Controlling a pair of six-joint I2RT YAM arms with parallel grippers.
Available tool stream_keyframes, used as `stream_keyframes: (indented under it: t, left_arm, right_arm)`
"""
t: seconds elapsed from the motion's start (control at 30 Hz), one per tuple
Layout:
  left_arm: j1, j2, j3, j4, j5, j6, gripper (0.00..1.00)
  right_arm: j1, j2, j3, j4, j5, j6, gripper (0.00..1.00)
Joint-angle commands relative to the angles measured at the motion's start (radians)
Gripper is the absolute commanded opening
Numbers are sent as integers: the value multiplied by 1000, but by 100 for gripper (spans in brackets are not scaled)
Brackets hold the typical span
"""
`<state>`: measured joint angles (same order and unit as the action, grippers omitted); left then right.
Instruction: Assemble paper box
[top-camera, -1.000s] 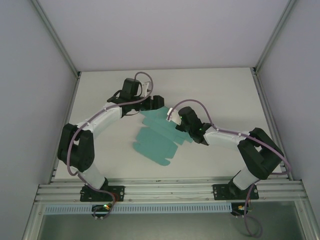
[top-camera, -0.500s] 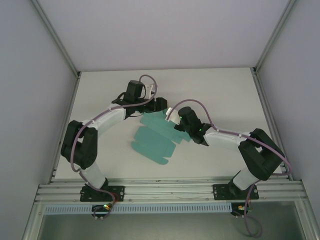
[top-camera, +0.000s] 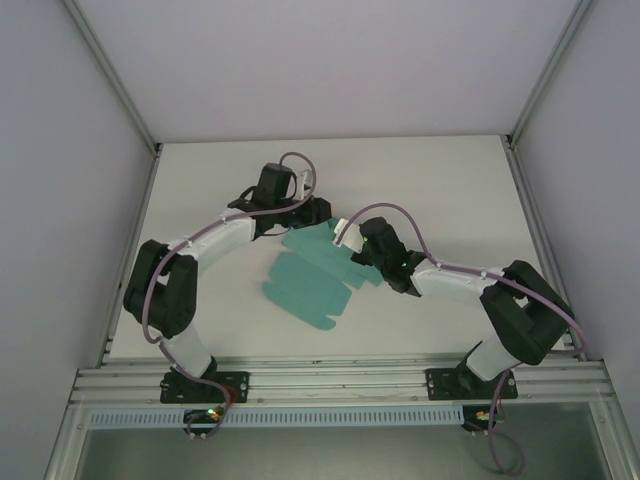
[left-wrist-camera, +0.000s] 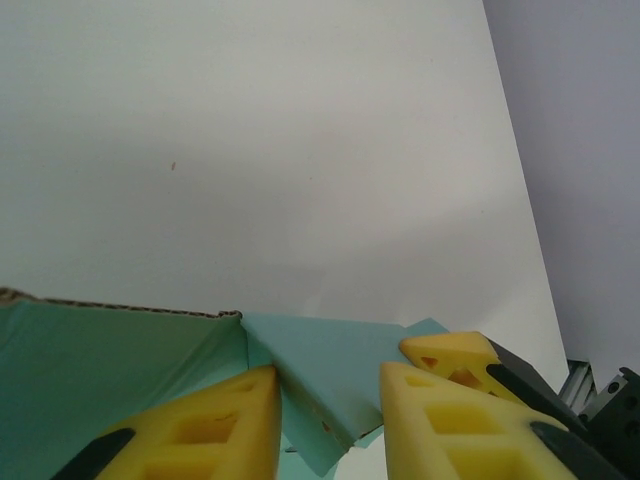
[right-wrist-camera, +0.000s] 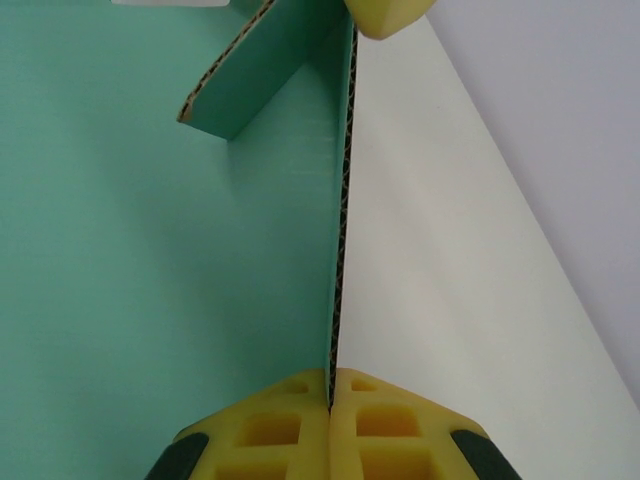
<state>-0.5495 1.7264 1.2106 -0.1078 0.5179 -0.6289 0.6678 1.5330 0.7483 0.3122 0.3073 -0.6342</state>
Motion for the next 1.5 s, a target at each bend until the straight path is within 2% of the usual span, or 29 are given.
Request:
stream_keyframes:
  t: [0.0,0.03,0.07,0.13,0.17,0.3,0.4,0.5,0.57,0.7,0.93,1.07,1.23,1.3,1.47]
  left_arm:
    - [-7,-29,-23,-3,-56,-3,29]
    - [-7,-36,-28,-1,-58,-1,29]
    - [-4,-45,-30,-4,-53,9,34]
    - [-3,-72,-33,-38,-62,41,54]
    - [-1,-99,-41,-62,-82,66,61]
    - [33,-248,-128,-146,-216,135,99]
    - [103,-361,-232,-199,-297,141,100]
    - [204,-426,-339,-226,-311,125,100]
    - [268,-435,-388,-233,-313,127,100]
    - [324,-388,-415,-192,-294,137,100]
    - [325,-275,-442,59,-144,199,100]
    - [325,-247,-476,178,10,248,97]
    - [305,-286,-596,370,180,234,96]
    - [286,-292,-630,431,205,227,96]
    - [233,-244,-598,402,169,255,94]
  right_arm:
    - [26,-46,-3,64,-54,-25,0]
    - [26,-48,-5,65,-53,-21,0]
    - [26,-51,-6,65,-45,-17,0]
    - [25,-51,-4,65,-14,-11,0]
    - [23,-51,-1,58,10,-11,0]
    - [13,-68,-8,41,52,-18,0]
    - [0,-90,-13,17,43,-1,0]
    - [-8,-109,-26,12,38,6,0]
    - [-13,-120,-31,-2,22,13,0]
    - [-19,-131,-35,-29,-30,30,0]
    - [-26,-169,-34,-28,-87,66,0]
    - [-39,-174,-28,-28,-106,92,0]
    - [-57,-177,-21,-41,-138,119,0]
    - [-60,-174,-20,-42,-143,125,0]
    - [-60,-178,-16,-59,-204,137,0]
